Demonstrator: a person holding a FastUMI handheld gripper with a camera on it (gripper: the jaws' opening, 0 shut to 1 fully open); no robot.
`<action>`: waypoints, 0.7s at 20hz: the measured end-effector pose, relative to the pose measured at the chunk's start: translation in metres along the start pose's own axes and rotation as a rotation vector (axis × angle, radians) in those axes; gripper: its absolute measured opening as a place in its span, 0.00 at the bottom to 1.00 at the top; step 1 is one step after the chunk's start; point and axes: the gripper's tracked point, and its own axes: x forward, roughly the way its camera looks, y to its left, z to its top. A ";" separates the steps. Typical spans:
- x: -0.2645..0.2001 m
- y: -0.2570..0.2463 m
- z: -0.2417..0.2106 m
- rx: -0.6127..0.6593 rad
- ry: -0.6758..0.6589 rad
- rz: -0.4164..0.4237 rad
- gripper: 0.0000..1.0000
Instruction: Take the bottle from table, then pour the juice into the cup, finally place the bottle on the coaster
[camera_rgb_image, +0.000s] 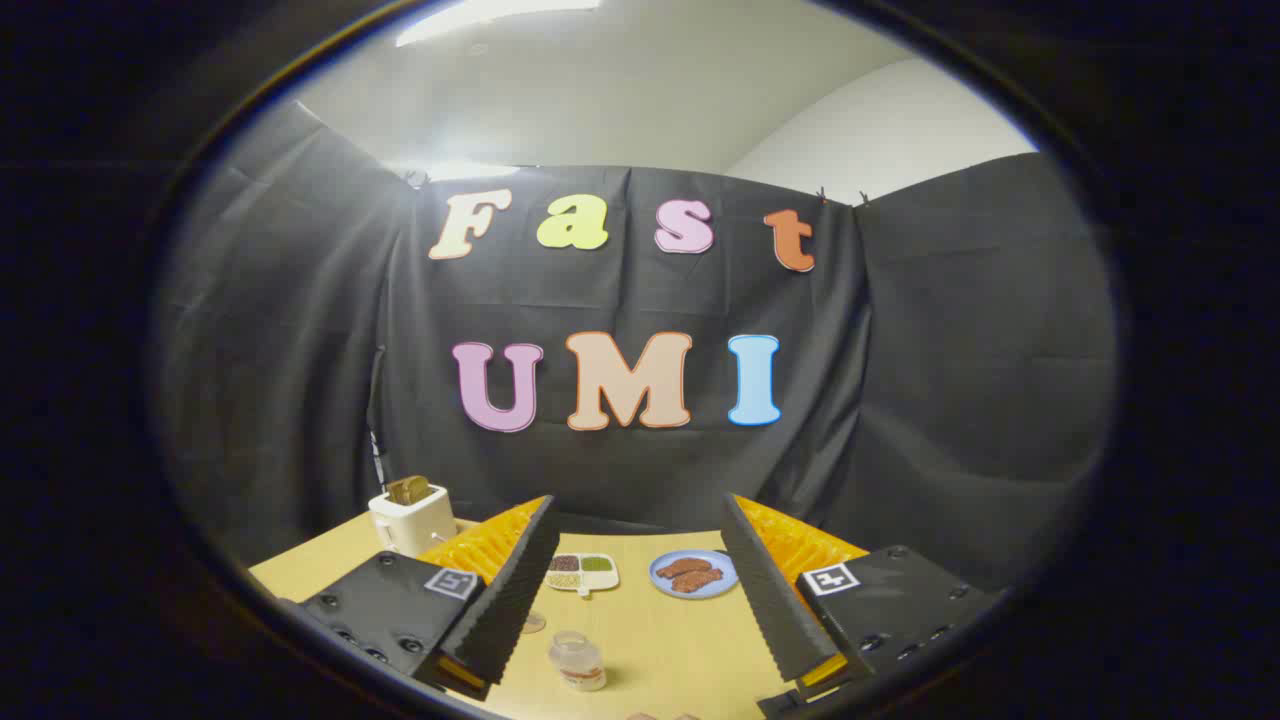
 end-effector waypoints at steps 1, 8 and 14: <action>0.001 -0.001 0.000 0.002 0.000 0.001 1.00; 0.006 -0.006 -0.014 0.001 0.010 0.008 1.00; 0.003 -0.002 -0.033 -0.009 0.019 0.025 1.00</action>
